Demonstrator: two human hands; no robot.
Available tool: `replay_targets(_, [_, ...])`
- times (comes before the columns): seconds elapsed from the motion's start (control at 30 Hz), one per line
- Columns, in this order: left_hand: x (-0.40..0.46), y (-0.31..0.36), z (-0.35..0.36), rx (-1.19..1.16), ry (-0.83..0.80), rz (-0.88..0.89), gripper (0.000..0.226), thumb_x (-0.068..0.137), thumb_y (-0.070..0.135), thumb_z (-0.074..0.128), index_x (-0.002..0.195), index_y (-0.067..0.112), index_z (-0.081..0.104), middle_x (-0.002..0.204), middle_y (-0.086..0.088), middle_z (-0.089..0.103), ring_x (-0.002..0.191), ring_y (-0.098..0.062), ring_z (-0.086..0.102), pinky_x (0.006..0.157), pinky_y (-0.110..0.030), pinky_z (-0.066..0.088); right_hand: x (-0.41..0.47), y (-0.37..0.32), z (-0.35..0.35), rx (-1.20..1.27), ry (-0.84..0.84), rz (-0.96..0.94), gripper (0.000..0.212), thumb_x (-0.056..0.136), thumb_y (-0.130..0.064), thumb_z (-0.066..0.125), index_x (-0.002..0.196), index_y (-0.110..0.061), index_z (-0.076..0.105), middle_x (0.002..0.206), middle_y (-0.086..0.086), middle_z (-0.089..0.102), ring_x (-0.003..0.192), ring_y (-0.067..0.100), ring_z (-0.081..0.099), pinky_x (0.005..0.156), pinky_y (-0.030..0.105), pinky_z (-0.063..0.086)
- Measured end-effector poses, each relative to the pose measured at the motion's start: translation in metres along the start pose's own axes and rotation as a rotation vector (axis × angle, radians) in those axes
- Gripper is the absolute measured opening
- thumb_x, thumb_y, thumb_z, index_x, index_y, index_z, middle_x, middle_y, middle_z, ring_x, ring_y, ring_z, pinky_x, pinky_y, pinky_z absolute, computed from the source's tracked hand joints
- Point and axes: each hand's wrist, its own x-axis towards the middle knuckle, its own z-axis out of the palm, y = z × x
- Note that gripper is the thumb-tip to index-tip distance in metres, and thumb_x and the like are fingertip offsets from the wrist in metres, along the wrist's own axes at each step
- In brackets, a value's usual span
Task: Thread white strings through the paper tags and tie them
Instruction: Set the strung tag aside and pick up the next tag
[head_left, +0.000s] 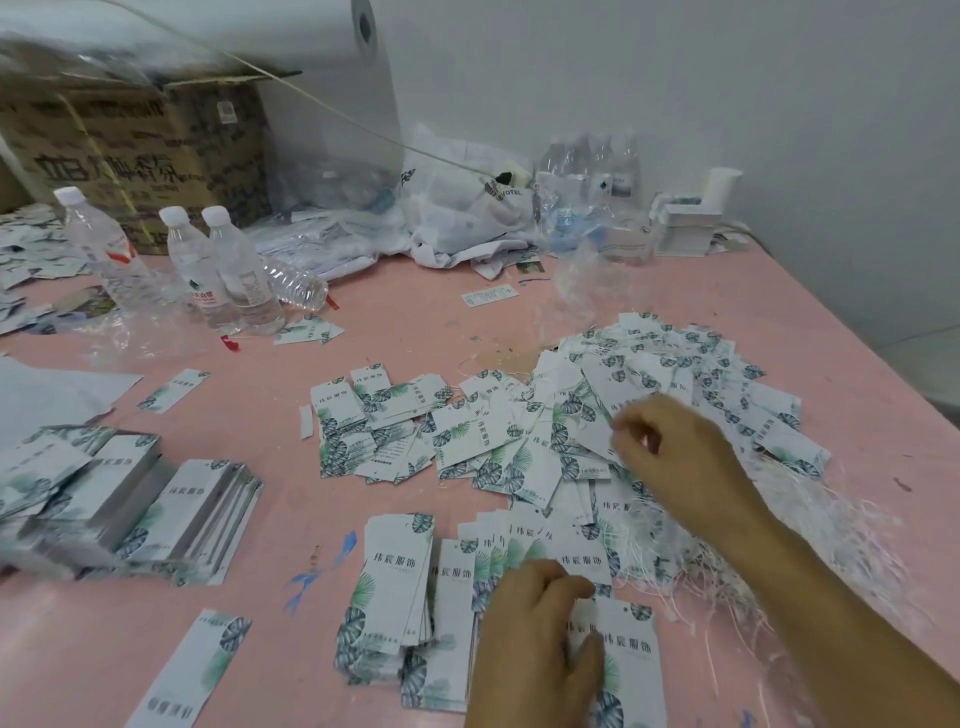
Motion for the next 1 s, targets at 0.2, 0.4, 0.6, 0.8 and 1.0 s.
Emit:
replay_targets(0.2, [0.002,-0.005,0.006,0.122,0.065,0.049,0.038,0.053,0.011,0.083,0.086,0.024,0.071,0.093,0.008,0.063,0.099,-0.006,0.045,0.083,-0.023,0.032,-0.084,-0.004,0.001,-0.331,-0.684,0.068,0.051,0.066,-0.058,0.061,0.113,-0.044,0.046,0.100,-0.014,0.049,0.085,0.003,0.055,0.067,0.022,0.045])
replay_targets(0.4, [0.001,-0.009,0.013,0.142,0.189,0.006,0.034,0.053,0.001,0.071,0.081,0.020,0.072,0.093,0.005,0.067,0.103,-0.013,0.050,0.087,-0.031,0.036,-0.098,-0.001,0.017,-0.306,-0.604,-0.002,0.053,0.069,-0.054,0.061,0.114,-0.038,0.038,0.104,-0.020,0.027,0.091,-0.002,0.041,0.061,0.016,0.032])
replay_targets(0.6, [0.000,-0.002,0.005,-0.145,0.240,-0.140,0.018,0.086,0.026,0.060,0.100,0.020,0.070,0.108,0.011,0.061,0.107,-0.012,0.055,0.087,-0.040,0.047,-0.094,-0.002,0.012,0.216,-0.452,0.081,0.022,0.085,-0.022,0.065,0.090,-0.040,0.053,0.076,-0.006,0.058,0.066,-0.003,0.046,0.063,0.018,0.037])
replay_targets(0.8, [-0.005,0.011,-0.006,-0.654,0.057,-0.319,0.040,0.084,0.053,0.061,0.121,0.039,0.064,0.114,0.006,0.070,0.104,-0.016,0.068,0.085,-0.028,0.055,-0.097,-0.015,0.018,0.813,-0.310,0.110,0.028,0.080,-0.009,0.069,0.098,-0.030,0.070,0.084,-0.001,0.072,0.070,0.010,0.064,0.067,0.019,0.051])
replay_targets(1.0, [-0.004,0.017,-0.003,-0.856,0.133,-0.439,0.034,0.090,0.035,0.054,0.123,0.039,0.062,0.104,-0.001,0.075,0.092,-0.024,0.073,0.075,-0.026,0.058,-0.090,0.015,-0.016,0.380,0.083,0.341,0.025,0.086,-0.010,0.069,0.081,-0.034,0.069,0.075,-0.005,0.070,0.061,0.007,0.063,0.058,0.020,0.050])
